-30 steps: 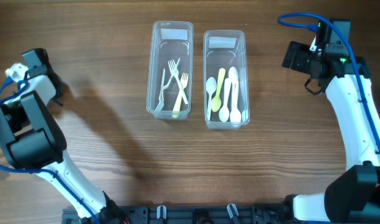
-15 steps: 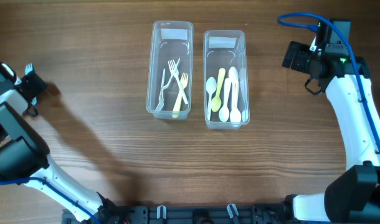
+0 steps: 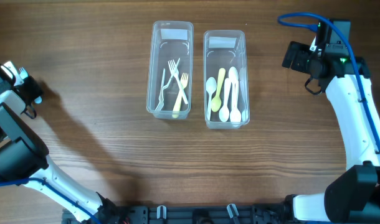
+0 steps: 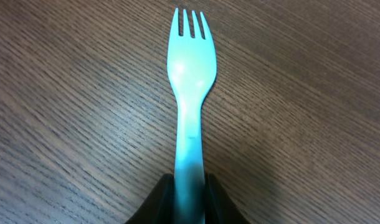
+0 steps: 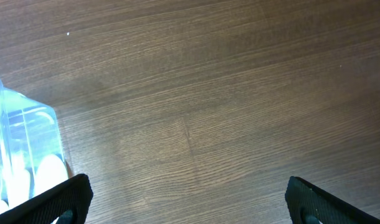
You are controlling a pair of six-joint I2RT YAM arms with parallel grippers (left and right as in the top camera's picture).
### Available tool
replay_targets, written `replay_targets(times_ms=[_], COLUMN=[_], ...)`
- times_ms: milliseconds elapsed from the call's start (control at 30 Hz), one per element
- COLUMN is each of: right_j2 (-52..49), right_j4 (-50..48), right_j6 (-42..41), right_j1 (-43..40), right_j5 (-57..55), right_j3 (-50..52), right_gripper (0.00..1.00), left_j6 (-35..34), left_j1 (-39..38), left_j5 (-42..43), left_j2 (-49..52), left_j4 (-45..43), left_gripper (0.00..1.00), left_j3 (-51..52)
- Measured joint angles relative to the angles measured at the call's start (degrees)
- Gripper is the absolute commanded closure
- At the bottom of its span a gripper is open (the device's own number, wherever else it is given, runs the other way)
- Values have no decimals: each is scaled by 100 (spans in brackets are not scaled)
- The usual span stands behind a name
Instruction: Pack container
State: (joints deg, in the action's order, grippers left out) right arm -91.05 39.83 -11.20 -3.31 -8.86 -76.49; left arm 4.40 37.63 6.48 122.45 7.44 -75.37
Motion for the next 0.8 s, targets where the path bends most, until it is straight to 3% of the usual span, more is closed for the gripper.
replay_targets(times_ms=[467, 567, 600, 633, 800], right_j2=[0, 0, 0, 0, 0], right_j4=[0, 2, 0, 0, 0], right_j6=[0, 0, 0, 0, 0], right_j1=[0, 0, 0, 0, 0], right_j5=[2, 2, 2, 0, 2], right_j3=[0, 0, 0, 0, 0], right_gripper=[0, 0, 0, 0, 0], left_j6=[-431, -455, -463, -472, -518], left_j1=[-605, -625, -625, -640, -654], left_j5=[-48, -164, -173, -195, -74], left_j2=[-387, -387, -387, -387, -385], left_j4=[638, 883, 866, 855, 680], left_gripper=[95, 83, 67, 59, 53], left_j3=[44, 160, 160, 162, 166])
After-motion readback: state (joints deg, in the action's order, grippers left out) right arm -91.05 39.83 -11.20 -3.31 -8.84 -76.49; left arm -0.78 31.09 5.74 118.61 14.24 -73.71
